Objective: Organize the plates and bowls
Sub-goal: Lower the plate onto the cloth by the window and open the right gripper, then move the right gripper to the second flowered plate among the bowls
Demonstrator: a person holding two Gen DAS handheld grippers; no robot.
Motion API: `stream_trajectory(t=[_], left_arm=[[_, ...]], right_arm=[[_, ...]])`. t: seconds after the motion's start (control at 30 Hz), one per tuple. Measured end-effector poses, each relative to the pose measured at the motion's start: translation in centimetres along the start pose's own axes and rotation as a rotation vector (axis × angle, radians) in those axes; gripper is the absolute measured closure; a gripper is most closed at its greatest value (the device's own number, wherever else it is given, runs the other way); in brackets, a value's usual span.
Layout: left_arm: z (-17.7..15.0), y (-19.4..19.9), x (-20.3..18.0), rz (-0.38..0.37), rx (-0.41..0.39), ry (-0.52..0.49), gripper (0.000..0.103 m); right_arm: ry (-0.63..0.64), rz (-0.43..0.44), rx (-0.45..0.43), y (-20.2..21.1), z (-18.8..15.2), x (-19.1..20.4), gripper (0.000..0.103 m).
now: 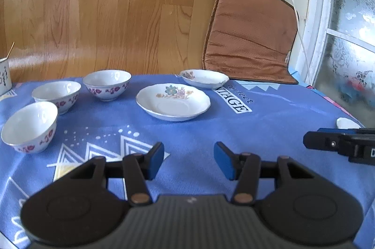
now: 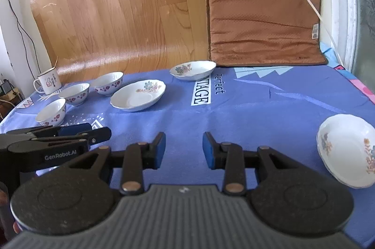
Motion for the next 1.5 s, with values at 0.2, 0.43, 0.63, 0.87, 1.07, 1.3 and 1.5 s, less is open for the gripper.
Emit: stream_trajectory(t=[0.2,0.43,0.63,0.87,1.07,1.3,1.5], left_arm=[[-0.2,-0.1,0.1,-0.018,0.004,0.013,0.055],[0.1,0.0,0.6,-0.032,0.01,0.041,0.055],[1.3,1.2,2.6,-0.009,-0.039,0.055,0.05],[0.4,-0.3,4.2,0.005,0.0,0.102,0.05],[0.5,-0.1,4.0,0.007,-0.026,0.092,0.05],[0.8,0.1,5.0,0.038,-0.053,0.139,0.05],[0.8,-0.3,5.4,0.05,-0.035,0.162,0.05]], right_arm=[[0.006,-0.005,0.007,-0.4,0.2,0.1,0.065],[-0.017,-0.002,0.009,-1.0,0.8,-0.3,0.065],[-0.015,0.008,0.015,-1.8,1.3,0.0,0.065],[-0.031,0.033,0.027,-3.8,2.3,0.1,0.065],[-0.105,0.065,0.043,-6.3,3.8,-0.7,0.065],[-0.191,0.103,0.095,-10.9,4.9,-1.1,0.065],[-0.27,0.117,0.144,-14.1,4.8,-1.6,0.065]])
Point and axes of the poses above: each gripper's, at about its wrist camera, not at the fingertips, and y roughly against the way its jaws point, x to its left, z to its top, the point moved 9 cm from there along -y, roughly the way its jaws point, and after that the axes turned 13 degrees about z, right-handed, at the moved point
